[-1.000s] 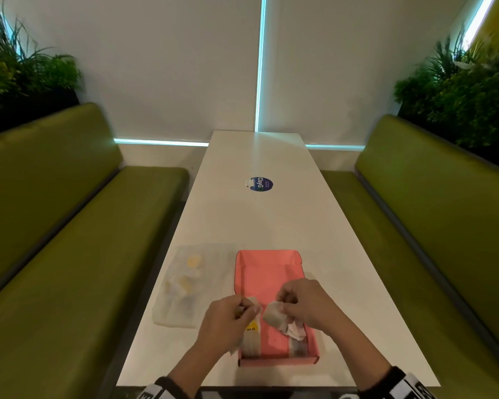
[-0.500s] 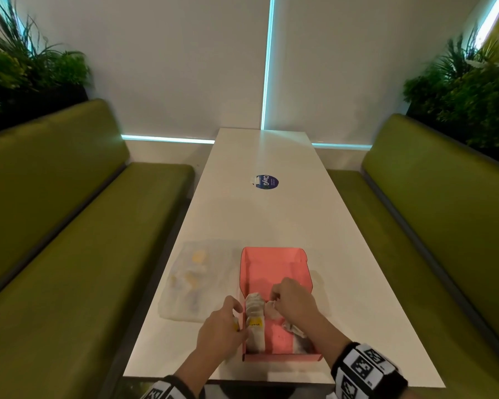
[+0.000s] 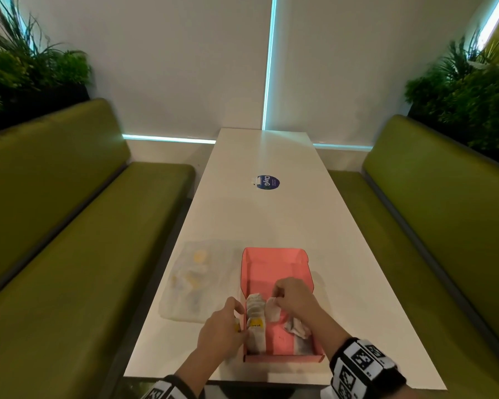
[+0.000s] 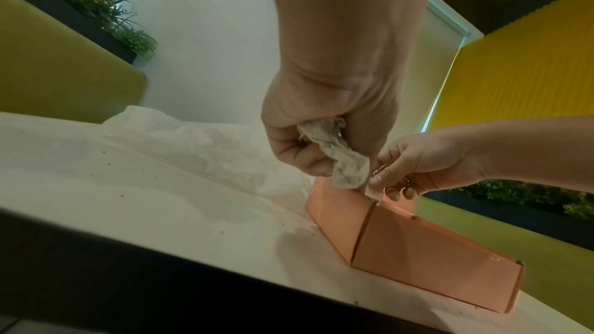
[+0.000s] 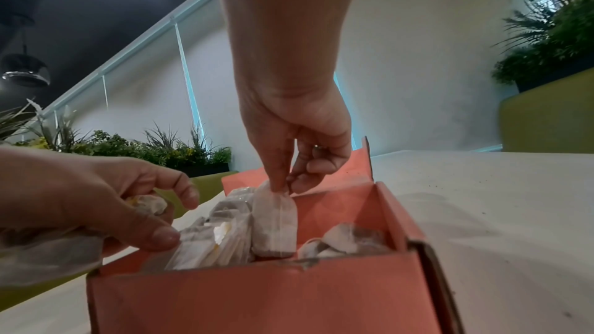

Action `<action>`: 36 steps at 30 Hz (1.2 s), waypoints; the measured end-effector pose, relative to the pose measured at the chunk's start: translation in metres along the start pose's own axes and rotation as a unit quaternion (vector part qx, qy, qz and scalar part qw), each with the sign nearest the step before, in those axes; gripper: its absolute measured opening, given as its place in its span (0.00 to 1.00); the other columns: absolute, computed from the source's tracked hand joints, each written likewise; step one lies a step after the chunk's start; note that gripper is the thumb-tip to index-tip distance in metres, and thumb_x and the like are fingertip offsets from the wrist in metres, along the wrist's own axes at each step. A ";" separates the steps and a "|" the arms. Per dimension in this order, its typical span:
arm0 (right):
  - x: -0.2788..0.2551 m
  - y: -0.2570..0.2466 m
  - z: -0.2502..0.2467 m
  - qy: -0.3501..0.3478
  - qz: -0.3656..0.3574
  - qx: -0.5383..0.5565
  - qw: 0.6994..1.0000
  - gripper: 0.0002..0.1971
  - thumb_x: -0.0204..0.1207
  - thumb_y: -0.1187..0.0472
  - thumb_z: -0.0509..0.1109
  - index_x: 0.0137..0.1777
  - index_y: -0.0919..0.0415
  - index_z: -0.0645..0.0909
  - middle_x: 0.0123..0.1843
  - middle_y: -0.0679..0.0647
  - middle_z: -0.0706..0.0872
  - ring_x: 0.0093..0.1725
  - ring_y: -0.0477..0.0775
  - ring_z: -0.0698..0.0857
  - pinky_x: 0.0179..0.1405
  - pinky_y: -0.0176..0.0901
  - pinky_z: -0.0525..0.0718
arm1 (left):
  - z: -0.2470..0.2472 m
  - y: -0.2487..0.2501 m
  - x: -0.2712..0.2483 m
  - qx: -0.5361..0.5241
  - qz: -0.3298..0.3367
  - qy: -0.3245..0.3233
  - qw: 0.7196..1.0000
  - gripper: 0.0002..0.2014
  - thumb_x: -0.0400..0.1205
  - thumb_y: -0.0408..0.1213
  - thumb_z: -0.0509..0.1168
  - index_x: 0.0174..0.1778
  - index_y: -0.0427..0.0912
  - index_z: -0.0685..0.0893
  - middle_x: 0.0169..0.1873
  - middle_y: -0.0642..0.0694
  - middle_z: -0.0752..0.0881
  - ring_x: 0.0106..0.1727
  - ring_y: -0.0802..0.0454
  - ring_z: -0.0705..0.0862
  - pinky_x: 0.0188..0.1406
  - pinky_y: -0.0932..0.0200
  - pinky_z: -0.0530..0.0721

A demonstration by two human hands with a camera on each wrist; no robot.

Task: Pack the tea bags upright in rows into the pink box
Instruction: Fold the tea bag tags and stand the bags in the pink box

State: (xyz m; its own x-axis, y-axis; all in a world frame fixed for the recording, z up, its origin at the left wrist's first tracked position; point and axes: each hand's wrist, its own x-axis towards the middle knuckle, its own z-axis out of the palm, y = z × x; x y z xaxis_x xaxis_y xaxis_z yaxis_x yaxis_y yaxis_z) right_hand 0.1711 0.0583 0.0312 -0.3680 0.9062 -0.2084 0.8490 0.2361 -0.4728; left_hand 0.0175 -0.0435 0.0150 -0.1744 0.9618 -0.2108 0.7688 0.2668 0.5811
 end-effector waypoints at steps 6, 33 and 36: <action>-0.003 -0.002 -0.003 0.009 0.018 0.036 0.999 0.10 0.73 0.68 0.68 0.53 0.58 0.80 0.40 0.47 0.78 0.42 0.48 0.78 0.42 0.39 0.78 | 0.000 0.001 -0.001 0.006 -0.004 -0.002 1.000 0.18 0.77 0.47 0.70 0.52 0.54 0.66 0.43 0.53 0.81 0.40 0.56 0.81 0.35 0.68 0.77; -0.057 0.026 -0.028 0.106 0.012 -0.257 0.961 0.07 0.73 0.52 0.72 0.47 0.53 0.86 0.50 0.51 0.82 0.51 0.55 0.82 0.46 0.50 0.77 | -0.002 -0.004 0.000 -0.030 0.034 0.012 0.999 0.16 0.76 0.49 0.71 0.49 0.56 0.69 0.35 0.54 0.81 0.36 0.57 0.80 0.37 0.63 0.79; -0.052 0.032 -0.042 0.101 -0.011 -0.205 0.974 0.13 0.83 0.54 0.57 0.60 0.54 0.80 0.60 0.50 0.79 0.61 0.54 0.78 0.55 0.45 0.73 | -0.005 0.002 0.002 -0.052 0.069 0.023 0.996 0.11 0.77 0.50 0.70 0.47 0.57 0.73 0.27 0.54 0.80 0.30 0.59 0.79 0.34 0.63 0.78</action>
State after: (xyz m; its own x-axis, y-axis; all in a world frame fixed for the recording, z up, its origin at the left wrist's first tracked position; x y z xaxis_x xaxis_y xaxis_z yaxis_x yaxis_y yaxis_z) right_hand 0.2336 0.0332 0.0631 -0.3415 0.9398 -0.0095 0.9367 0.3395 -0.0859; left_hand 0.0152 -0.0412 0.0198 -0.1021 0.9908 -0.0889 0.7201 0.1353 0.6806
